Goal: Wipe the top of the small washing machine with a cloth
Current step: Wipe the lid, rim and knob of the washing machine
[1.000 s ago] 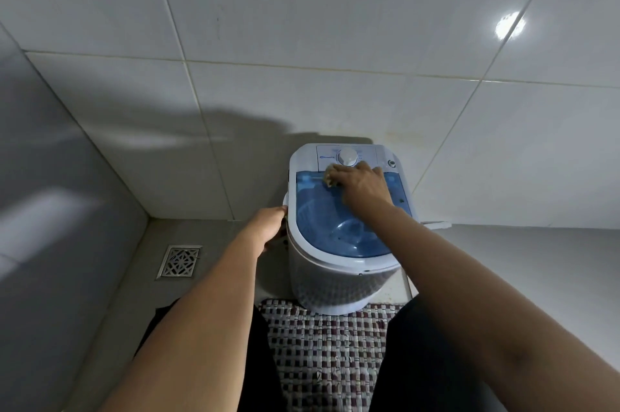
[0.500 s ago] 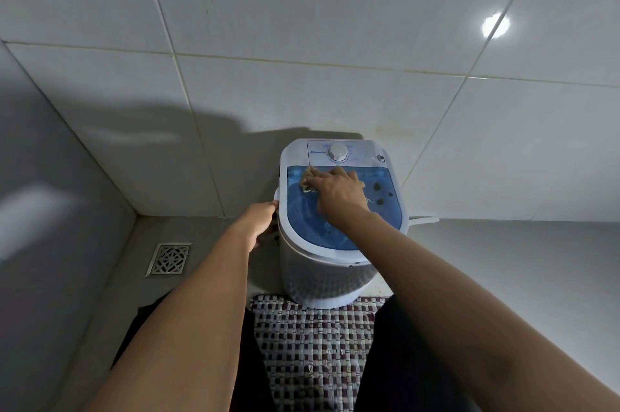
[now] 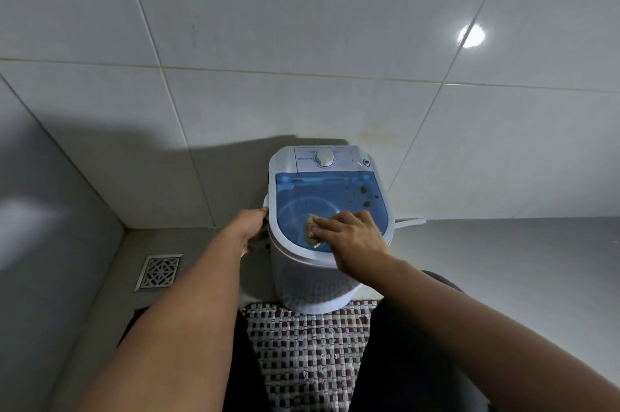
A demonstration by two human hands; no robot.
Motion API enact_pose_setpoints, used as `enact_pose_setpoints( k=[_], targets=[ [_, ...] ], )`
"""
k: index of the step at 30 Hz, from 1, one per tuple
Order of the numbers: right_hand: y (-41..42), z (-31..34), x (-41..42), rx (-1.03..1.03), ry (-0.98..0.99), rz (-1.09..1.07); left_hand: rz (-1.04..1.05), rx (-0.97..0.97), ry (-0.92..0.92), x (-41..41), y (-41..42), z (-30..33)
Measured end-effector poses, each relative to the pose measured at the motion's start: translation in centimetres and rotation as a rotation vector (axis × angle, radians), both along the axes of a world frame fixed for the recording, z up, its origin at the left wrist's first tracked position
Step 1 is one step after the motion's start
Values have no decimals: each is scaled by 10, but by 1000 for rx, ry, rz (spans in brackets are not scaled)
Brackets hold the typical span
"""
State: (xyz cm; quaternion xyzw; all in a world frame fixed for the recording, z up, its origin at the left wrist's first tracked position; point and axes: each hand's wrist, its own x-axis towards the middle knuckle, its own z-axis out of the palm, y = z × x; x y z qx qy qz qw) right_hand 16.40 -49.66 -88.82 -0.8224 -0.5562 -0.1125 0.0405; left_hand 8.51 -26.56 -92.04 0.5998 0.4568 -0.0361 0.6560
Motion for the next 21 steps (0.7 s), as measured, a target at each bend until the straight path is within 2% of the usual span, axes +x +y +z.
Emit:
enact_pose_setpoints(
  k=[5,15,21],
  targets=[
    [-2,5,35,-35,-6,-114,-10,10,10,0,3,-4],
    [51,42,82,-192,-3,-277,-1,14,85,-1,9,-10],
    [25,49,120,-210,92,-486,-3,39,92,0,8,-6]
  ],
)
